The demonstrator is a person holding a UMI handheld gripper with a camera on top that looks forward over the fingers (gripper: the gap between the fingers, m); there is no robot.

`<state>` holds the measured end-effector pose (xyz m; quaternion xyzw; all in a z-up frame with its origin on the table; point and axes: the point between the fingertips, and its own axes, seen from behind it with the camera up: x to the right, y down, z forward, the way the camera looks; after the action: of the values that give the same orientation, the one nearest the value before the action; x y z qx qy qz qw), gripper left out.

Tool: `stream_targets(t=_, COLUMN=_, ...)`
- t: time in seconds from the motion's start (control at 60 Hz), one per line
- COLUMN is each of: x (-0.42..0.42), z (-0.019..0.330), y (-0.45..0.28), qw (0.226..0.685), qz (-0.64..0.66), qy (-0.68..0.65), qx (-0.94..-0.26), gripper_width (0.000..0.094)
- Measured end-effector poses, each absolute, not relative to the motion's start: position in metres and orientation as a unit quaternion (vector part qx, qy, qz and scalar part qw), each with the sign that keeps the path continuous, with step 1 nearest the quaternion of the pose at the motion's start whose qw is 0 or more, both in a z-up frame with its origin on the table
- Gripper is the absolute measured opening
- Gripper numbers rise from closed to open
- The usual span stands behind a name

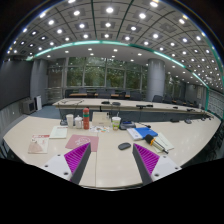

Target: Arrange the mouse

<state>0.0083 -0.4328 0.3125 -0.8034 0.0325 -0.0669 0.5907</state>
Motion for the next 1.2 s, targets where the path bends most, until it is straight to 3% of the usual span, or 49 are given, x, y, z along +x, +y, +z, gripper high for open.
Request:
stream_targets(t=0.283, x=0.029, z=0.277, y=-0.424, qw=0.566, qz=-0.075, qy=0.056, qx=-0.819, gripper_width=0.0853)
stream_targets(t=0.517, x=0.064, z=0.206, y=-0.39, qw=0.538, qz=-0.08, qy=0.073, qx=-0.836, gripper_width=0.0855)
stream_targets(t=0.967, x=0.135, z=0.054, y=-0.195, qw=0.482, qz=-0.045, qy=0.065, qx=-0.872, gripper_width=0.0862)
stream_targets(t=1.2, x=0.158, z=0.0, y=-0.112, qw=0.443, qz=-0.025, qy=0.054, qx=-0.894, gripper_width=0.0867)
